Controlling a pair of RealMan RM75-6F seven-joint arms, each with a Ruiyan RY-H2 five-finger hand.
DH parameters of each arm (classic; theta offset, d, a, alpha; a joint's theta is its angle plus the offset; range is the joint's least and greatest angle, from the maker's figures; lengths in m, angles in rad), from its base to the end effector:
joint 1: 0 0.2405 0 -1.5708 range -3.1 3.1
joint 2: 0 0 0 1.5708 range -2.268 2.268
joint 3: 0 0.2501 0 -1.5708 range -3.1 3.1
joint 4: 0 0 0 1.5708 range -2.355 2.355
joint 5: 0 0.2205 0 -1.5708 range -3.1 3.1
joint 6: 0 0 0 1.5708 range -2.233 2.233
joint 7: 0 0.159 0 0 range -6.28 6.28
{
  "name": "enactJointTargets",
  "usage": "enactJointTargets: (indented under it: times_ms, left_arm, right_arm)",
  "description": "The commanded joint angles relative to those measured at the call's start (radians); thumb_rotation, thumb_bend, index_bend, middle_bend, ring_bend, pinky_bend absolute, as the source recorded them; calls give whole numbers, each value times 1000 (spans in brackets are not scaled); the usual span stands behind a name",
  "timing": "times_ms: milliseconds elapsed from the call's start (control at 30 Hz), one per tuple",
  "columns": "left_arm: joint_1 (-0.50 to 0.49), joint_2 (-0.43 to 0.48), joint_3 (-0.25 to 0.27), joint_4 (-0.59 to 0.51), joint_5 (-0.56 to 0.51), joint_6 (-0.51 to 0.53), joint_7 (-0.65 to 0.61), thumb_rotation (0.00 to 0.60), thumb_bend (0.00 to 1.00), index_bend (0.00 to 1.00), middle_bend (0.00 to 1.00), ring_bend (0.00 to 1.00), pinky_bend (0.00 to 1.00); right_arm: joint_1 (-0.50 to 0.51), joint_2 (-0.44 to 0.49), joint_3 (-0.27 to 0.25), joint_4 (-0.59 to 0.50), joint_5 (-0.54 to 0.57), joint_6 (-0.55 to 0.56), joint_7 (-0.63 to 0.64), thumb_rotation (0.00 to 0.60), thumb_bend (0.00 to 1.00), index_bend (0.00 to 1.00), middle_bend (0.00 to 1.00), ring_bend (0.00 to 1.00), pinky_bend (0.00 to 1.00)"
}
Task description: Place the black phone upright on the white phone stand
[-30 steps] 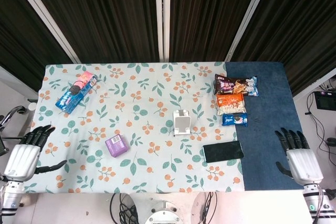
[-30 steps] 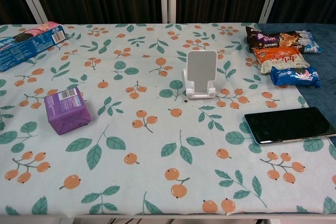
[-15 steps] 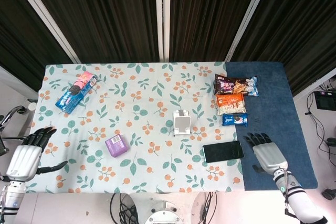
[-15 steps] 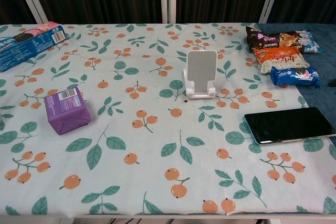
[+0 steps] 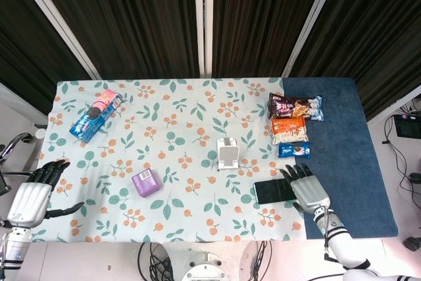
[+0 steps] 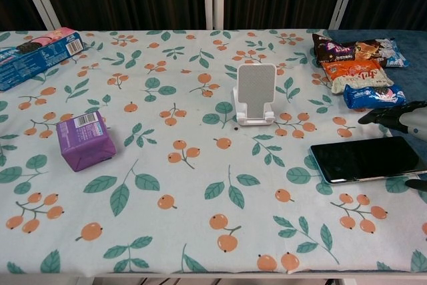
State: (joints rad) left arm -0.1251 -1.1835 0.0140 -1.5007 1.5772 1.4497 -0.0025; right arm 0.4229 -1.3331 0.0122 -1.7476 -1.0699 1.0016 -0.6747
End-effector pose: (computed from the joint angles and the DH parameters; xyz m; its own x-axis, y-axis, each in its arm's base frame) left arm -0.3154 0.1954 0.1174 0.4495 0.0792 0.8897 0.8904 -0.1191 -0.4393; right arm -0.2471 -0.2442 -0.0009 0.6241 -0.4434 0.6434 -0.7762 -0.2570 0.5758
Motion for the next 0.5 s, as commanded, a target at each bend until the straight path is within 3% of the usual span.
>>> enactJointTargets:
  times_ms: [33, 500]
  left_arm:
    - [-1, 0, 2, 1, 1, -3, -1, 172, 0, 112, 100, 104, 209]
    - [-2, 2, 7, -7, 1, -9, 5, 173, 0, 112, 100, 104, 209]
  right_arm:
    - [8, -9, 1, 7, 4, -1, 14, 600, 176, 0, 0, 0, 0]
    - [29, -13, -25, 13, 4, -1, 35, 600, 176, 146, 0, 0, 0]
